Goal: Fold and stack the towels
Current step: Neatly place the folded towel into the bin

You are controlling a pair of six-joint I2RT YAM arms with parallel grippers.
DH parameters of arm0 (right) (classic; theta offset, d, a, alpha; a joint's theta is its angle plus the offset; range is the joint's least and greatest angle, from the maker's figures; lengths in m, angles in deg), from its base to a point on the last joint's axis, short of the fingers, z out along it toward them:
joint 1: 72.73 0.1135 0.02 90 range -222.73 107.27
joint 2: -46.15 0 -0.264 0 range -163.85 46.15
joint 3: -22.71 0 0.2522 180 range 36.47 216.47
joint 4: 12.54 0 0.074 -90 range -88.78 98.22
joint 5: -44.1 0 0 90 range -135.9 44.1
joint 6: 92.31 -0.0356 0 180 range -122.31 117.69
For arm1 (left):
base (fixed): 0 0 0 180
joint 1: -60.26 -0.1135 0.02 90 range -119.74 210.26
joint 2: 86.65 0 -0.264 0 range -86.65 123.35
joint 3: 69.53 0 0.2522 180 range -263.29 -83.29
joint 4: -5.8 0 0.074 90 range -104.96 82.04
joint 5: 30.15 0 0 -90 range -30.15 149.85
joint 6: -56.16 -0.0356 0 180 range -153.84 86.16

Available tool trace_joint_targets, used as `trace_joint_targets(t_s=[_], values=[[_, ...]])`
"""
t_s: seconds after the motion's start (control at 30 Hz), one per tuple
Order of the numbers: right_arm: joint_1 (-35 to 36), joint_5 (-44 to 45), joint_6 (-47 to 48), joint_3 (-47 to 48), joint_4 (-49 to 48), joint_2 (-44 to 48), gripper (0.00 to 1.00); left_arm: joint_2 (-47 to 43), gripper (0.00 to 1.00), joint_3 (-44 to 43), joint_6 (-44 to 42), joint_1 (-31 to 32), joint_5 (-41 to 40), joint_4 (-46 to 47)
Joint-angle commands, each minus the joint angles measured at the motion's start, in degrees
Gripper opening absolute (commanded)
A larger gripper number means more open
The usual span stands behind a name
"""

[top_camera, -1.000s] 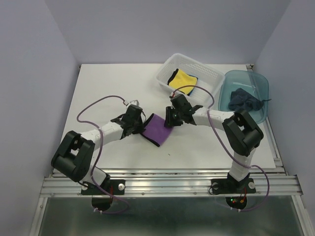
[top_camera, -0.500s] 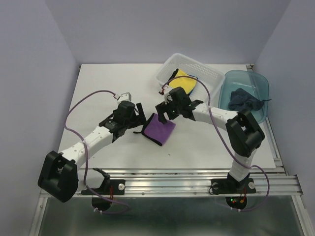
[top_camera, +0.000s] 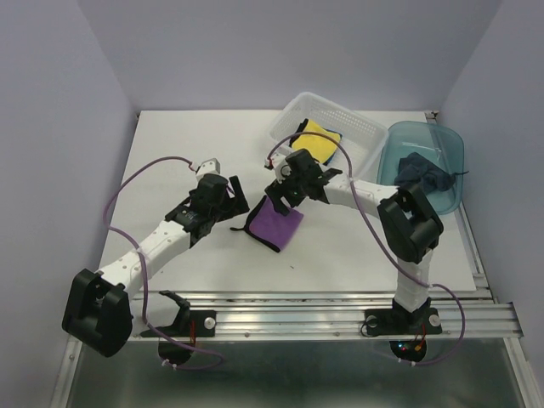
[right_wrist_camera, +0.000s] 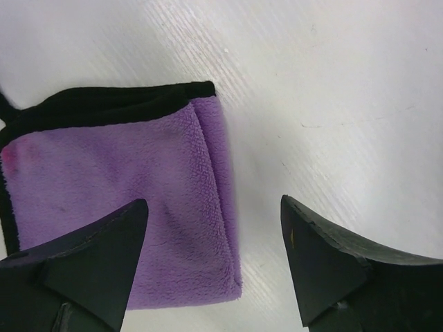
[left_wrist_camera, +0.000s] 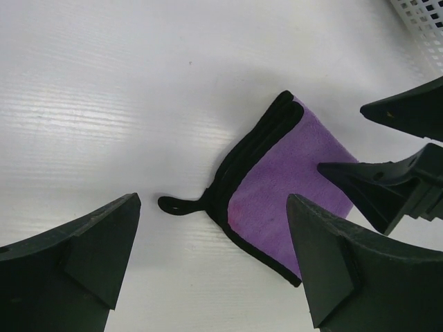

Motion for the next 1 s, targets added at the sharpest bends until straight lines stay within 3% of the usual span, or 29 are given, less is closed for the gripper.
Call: trace_joint_targets(t_s=[0.0, 0.33, 0.6, 0.97], values=[[0.2, 3.0, 0.4, 3.8, 1.2, -2.0, 0.82, -0.8, 0.99, 0.8, 0.8, -0.4, -0.7, 0.6], [-1.5, 0.8, -3.3, 2.6, -0.9, -6.0, 0.7, 0.0, 0.99, 1.5, 1.6, -0.5, 0.9, 2.4], [-2.2, -4.3, -2.2, -4.6, -3.1, -4.7, 0.61, 0.5, 0.99, 0.9, 1.6, -0.6, 1.1, 2.3], [-1.7, 2.8, -2.6, -13.8, -8.0, 2.5, 0.18, 1.4, 0.99, 0.6, 1.8, -0.8, 0.1, 1.5]])
